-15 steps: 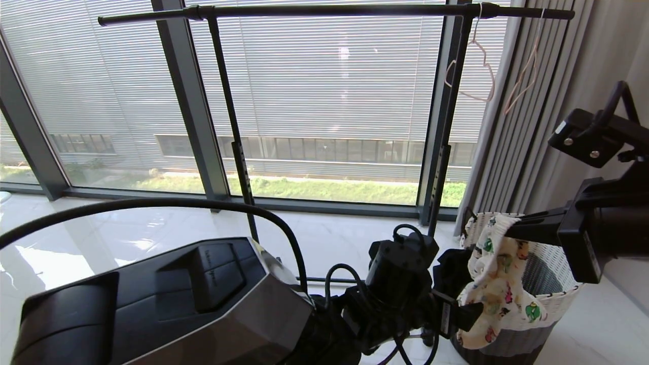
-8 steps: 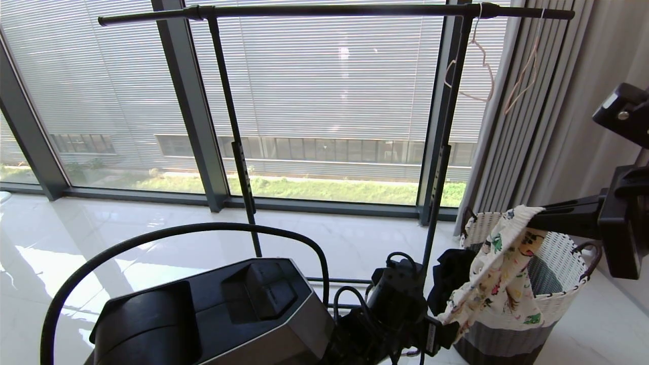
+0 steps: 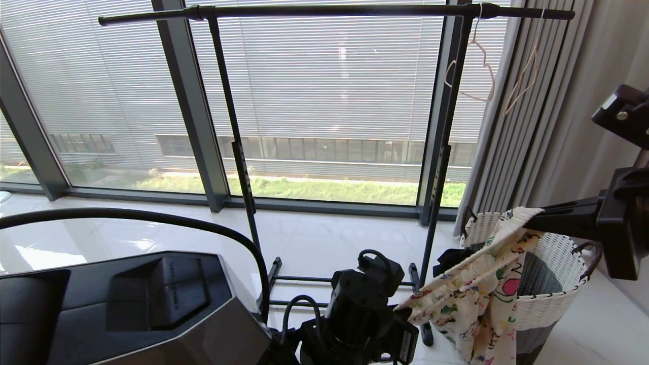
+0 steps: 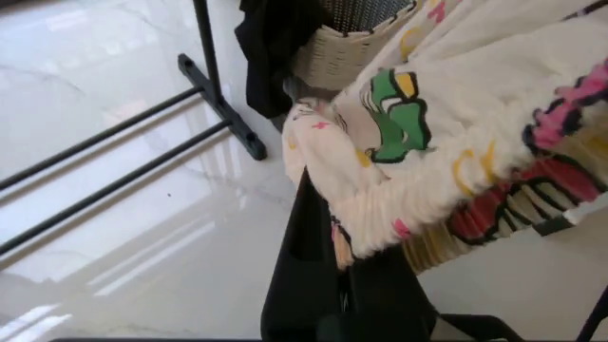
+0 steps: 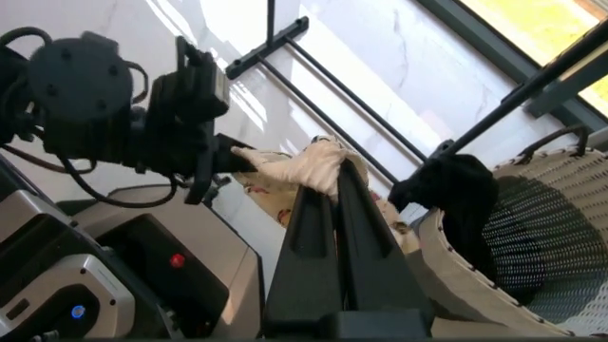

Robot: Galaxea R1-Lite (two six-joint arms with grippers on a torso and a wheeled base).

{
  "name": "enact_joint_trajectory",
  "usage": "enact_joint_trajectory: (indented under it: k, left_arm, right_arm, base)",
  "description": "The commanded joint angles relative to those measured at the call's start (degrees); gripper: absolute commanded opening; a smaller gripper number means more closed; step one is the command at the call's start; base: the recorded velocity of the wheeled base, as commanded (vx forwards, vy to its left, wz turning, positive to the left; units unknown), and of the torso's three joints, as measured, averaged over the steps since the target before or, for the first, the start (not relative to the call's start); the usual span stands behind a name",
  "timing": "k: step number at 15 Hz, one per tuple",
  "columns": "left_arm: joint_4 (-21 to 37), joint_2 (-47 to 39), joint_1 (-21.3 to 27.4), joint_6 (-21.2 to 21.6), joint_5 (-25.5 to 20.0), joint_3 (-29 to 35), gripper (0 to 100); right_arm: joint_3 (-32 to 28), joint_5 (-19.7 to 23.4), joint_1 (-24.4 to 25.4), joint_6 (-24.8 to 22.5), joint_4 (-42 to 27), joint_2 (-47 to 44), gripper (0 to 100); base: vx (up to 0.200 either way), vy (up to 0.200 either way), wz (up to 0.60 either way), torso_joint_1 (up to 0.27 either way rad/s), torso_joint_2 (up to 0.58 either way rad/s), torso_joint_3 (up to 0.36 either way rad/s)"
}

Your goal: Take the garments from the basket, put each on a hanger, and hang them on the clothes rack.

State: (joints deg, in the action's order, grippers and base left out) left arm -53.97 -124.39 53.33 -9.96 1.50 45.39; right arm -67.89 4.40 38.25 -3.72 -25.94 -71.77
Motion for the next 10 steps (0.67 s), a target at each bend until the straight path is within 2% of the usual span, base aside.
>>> enact_joint_trajectory:
  k: [1,3,4,7,8,9,10]
  left_arm:
    - [-7.73,9.17,-1.39,8.38,0.35,-9.44,0]
    - [-7.2,17.17,-1.83,9.43,-0.18,-11.81,0]
    - [-1.67,22.35,-2.36,9.52,-0.18,-11.2,0]
    - [28.74,38.44,-2.88,9.52,0.17,-3.73,0]
    - [47.38,43.97,-2.97,9.43,0.43,4.27,0]
    - [56.08,45.38,-3.32,9.17,1.05,9.99,0]
    - [59.5,45.64,-3.94,9.08,2.46,14.56,0]
  right_arm:
    - [1.36,-0.01,-0.02,0.55,-0.16,0.05,0]
    - [3.64,-0.01,-0.02,0.82,-0.07,0.93,0]
    - [5.14,-0.01,-0.02,0.82,-0.07,1.37,0]
    - [8.65,-0.01,1.21,0.55,0.8,2.33,0]
    - [9.71,-0.09,2.7,0.55,2.56,2.86,0]
    - [9.88,-0.09,3.49,0.55,3.79,2.86,0]
    - [9.71,-0.09,3.76,0.47,4.76,3.04,0]
  base:
    - [0.0,0.0,0.0,0.0,0.0,0.0]
    - [0.0,0.0,0.0,0.0,0.0,0.0]
    - [0.0,0.0,0.0,0.0,0.0,0.0]
    - [0.0,0.0,0.0,0.0,0.0,0.0]
    - [0.0,0.0,0.0,0.0,0.0,0.0]
    - [0.0,0.0,0.0,0.0,0.0,0.0]
    - [0.0,0.0,0.0,0.0,0.0,0.0]
